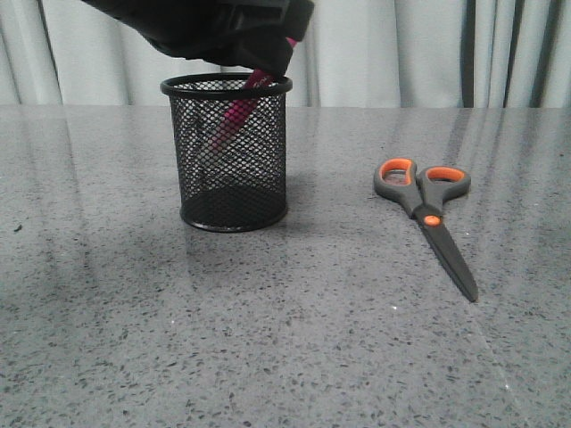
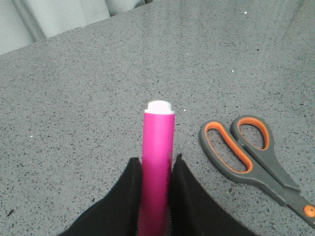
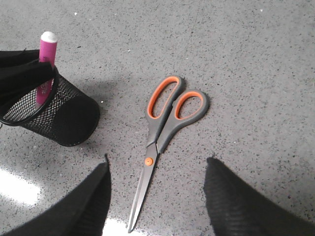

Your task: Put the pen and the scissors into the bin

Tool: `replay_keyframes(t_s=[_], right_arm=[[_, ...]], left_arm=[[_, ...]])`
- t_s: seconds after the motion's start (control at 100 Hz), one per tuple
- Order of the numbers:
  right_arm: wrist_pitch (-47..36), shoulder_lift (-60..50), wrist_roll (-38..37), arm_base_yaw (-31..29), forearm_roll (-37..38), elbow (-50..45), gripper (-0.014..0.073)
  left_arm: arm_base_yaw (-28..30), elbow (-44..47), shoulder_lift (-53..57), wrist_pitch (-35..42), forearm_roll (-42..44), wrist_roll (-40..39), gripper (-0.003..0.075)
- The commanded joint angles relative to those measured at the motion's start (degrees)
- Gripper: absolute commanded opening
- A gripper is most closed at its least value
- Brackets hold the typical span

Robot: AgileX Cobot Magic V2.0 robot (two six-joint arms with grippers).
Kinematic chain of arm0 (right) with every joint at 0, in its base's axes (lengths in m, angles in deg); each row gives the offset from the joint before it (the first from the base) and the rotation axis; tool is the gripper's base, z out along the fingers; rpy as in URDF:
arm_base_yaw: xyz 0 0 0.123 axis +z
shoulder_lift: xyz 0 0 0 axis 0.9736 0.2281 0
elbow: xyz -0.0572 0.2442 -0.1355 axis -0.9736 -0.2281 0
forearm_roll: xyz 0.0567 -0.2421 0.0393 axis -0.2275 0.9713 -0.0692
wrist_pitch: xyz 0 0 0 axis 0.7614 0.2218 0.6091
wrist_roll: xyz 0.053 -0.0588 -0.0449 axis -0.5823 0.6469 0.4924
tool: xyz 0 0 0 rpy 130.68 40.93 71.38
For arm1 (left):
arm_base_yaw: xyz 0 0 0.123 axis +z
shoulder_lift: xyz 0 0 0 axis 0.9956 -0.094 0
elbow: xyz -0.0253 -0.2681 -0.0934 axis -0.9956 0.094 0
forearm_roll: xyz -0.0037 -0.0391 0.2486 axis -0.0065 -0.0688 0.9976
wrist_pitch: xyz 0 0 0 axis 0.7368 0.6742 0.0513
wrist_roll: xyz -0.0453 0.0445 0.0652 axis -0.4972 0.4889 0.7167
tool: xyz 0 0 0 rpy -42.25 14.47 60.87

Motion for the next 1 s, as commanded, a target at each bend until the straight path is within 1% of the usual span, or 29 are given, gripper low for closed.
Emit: replay_keyframes(t_s=[0.0,0.07,0.17,0.35,0.48,0.67,0.87,0.99], right_arm=[[-2.26,-0.30,0.62,-0.16,-1.34,2.01,0.0372],[-2.11,-0.30,0.62,-0.16,-1.34,2.01,0.0372],[-1.97,-0.30,0.62,-0.16,-1.34,2.01,0.0372],[-1.79,-0.30,0.62,-0.16,-1.34,2.01,0.0372],[-1.79,-0.30,0.62,-0.16,-1.34,2.01,0.0372],[-1.66,-0.30,0.62,-0.16,-1.34,2.01,0.0372],[-1.66,-0.30,0.62,-0.16,-1.34,2.01,0.0372],[-1.76,-0.30,0.62,-0.16,-2.67,2.01,0.0372]], left_arm=[[-0.34,-1.61,1.98,2.85,-0.30,-0.77,0.0150],[-0.34,-1.61,1.98,2.85,-0.30,-0.77,0.0232],[-0.34,-1.61,2.09,2.85,-0.30,-0.77,0.0298],[-0.21,-1.61,5.67,3.17,0.00,-0.66,0.0304],[1.88,-1.61,11.16,3.26,0.24,-0.66,0.0304],[9.56,-1.61,19.77,0.30,0.23,-0.45,0.0302],[20.05,-1.61,25.94,-6.33,0.35,-0.18,0.0301],[25.79,-1.61,28.01,-10.86,0.35,-0.18,0.0301]])
